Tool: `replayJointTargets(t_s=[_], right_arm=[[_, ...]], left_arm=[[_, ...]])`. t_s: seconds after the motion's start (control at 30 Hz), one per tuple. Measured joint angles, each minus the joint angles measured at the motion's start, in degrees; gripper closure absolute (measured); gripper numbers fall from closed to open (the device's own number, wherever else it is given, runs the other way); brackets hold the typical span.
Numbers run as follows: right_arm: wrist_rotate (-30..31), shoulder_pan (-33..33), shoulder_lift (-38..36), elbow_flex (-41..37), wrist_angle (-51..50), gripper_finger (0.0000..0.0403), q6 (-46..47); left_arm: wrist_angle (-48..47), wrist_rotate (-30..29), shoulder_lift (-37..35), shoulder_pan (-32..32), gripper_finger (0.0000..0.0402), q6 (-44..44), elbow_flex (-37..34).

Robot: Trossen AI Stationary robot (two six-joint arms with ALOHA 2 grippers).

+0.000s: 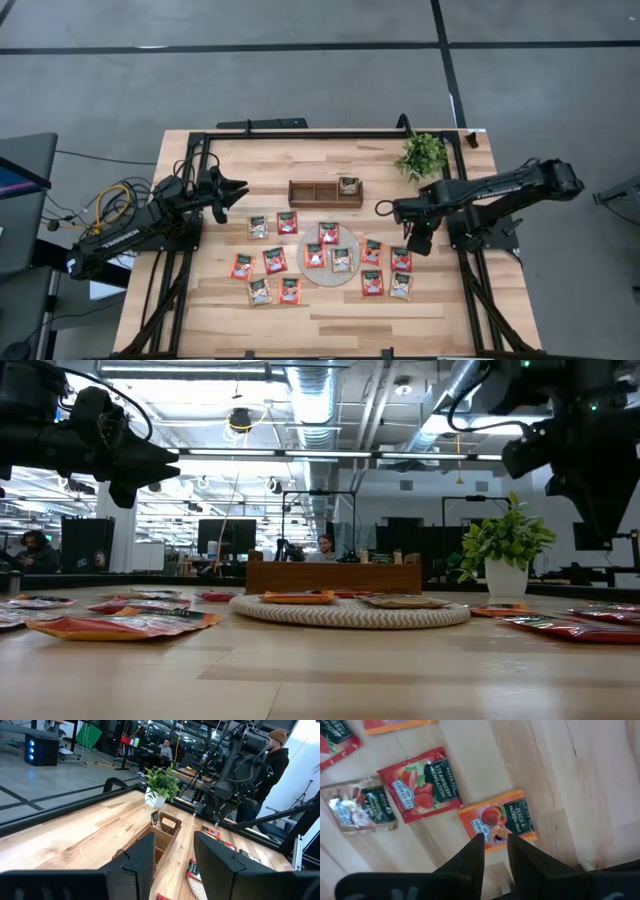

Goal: Pick & Place Tea
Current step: Put the brown tea bag into the right section of the wooden organizer

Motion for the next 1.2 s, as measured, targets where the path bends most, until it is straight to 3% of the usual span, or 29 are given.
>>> replayJointTargets(t_s=[0.2, 0.43, 0.83, 1.2], right_arm=[[-3.75, 1.08, 0.0, -1.78, 4.86, 0.0326, 0.04], [-5.63, 7.81, 0.37, -1.87, 16.99, 0.0326, 0.9], [-7.54, 22.21, 7.96, -1.87, 22.35, 0.0326, 15.62], [-3.31, 29.53, 11.87, -1.87, 25.48, 0.0326, 29.21]], left_arm=[[0.0, 0.0, -0.02, 0.01, 0.0273, -0.11, 0.0], [0.0, 0.0, 0.0, -0.01, 0.0273, -0.13, 0.0], [-0.29, 0.0, -0.01, -0.01, 0.0273, -0.09, 0.0], [-0.33, 0.0, -0.02, 0.01, 0.0273, -0.06, 0.0]])
